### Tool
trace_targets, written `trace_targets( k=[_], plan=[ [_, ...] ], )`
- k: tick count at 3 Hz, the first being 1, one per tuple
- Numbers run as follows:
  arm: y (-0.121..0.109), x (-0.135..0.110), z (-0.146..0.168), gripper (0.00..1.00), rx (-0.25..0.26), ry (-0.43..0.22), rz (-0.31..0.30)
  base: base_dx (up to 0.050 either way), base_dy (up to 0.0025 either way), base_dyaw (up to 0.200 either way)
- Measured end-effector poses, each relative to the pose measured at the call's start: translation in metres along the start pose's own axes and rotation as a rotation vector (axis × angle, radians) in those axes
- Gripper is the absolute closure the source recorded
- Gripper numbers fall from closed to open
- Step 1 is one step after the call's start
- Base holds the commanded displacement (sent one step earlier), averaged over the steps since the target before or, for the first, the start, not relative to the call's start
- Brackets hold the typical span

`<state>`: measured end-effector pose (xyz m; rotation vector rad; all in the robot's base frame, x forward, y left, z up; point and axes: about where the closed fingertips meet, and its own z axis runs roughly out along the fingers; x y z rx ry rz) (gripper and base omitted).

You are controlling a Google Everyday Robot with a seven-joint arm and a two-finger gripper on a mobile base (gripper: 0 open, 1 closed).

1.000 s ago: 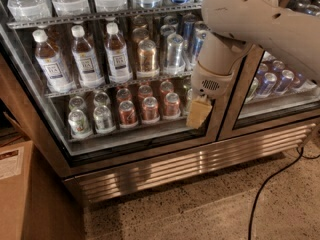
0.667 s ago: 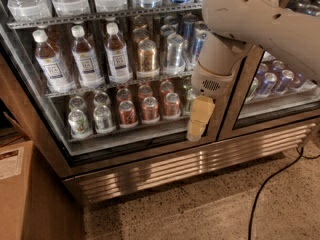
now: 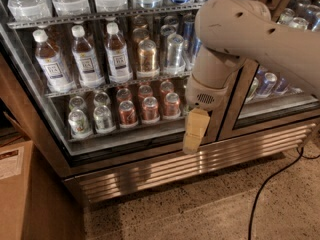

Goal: Close left fridge door

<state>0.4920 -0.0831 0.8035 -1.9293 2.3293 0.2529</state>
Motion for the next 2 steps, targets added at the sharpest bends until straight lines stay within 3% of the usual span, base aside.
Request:
trace_targets(
  k=[1,2],
  plan=[
    [0.0399,0.0044,0.0366,0.00,-0.026,0.001,-0.047,0.000,0.00000,0.000],
    [0.0399,0.0044,0.0366,0.00,-0.026,0.001,-0.047,0.000,0.00000,0.000]
  ],
)
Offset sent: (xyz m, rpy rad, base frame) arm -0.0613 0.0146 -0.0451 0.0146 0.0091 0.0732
